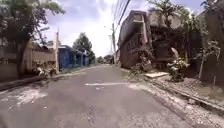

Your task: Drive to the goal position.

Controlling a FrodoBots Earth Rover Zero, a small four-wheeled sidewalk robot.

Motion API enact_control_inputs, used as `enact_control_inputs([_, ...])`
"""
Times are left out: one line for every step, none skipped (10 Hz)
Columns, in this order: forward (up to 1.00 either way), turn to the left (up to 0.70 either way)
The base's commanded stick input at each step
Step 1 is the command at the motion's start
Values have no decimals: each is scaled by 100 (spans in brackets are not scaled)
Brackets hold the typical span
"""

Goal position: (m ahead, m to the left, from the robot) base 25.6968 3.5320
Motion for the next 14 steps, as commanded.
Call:
enact_control_inputs([70, 0])
enact_control_inputs([70, 0])
enact_control_inputs([70, 0])
enact_control_inputs([70, 0])
enact_control_inputs([70, 0])
enact_control_inputs([70, 0])
enact_control_inputs([70, 0])
enact_control_inputs([70, 0])
enact_control_inputs([70, 0])
enact_control_inputs([70, 0])
enact_control_inputs([70, 0])
enact_control_inputs([70, 0])
enact_control_inputs([70, 0])
enact_control_inputs([70, 0])
